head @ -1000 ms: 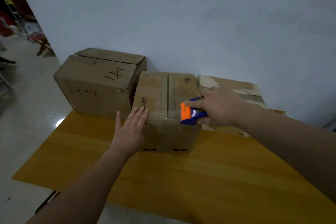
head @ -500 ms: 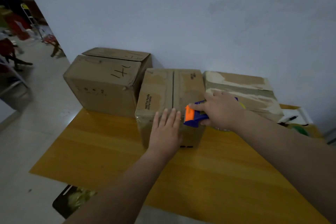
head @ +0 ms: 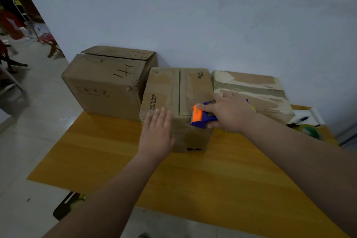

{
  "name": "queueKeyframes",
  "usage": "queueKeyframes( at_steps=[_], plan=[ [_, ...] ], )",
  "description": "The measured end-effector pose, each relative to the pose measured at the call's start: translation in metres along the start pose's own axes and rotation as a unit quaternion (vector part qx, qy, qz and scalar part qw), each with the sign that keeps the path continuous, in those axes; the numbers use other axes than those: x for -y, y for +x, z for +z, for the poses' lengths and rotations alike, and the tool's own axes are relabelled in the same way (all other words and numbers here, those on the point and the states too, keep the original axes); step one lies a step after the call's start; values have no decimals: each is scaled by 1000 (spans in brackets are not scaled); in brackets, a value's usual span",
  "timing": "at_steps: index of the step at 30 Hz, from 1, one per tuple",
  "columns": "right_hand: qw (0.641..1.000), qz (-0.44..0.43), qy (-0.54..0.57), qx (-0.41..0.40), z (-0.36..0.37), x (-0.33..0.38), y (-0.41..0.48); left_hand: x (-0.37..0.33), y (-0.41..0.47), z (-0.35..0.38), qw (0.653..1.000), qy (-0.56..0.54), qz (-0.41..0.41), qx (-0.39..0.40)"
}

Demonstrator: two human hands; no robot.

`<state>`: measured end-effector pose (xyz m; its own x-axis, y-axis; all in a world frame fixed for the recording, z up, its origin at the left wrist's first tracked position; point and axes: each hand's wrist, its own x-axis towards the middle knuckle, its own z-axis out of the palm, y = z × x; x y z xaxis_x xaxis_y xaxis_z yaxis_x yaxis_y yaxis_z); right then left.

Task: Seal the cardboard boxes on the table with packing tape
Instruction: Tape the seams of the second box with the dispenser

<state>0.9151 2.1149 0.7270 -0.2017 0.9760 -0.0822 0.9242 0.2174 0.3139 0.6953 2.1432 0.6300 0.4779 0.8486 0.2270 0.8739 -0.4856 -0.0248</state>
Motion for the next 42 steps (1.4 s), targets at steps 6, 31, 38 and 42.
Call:
queueKeyframes(
  at_steps=[6,31,38,42],
  plan=[
    [1000,13,-6,4,-5,6,-2,-31,6,1,998,-50,36,-6],
    [1000,13,12,-6,26,-22,-49,-50,0,-2,997,21,-33,63],
    [1000,6,17,-9,29,-25,-48,-25,6,-9,996,53,16,75],
    [999,9,23,-22,34,-25,-45,18,-1,-15,992,77,-35,90]
  ],
)
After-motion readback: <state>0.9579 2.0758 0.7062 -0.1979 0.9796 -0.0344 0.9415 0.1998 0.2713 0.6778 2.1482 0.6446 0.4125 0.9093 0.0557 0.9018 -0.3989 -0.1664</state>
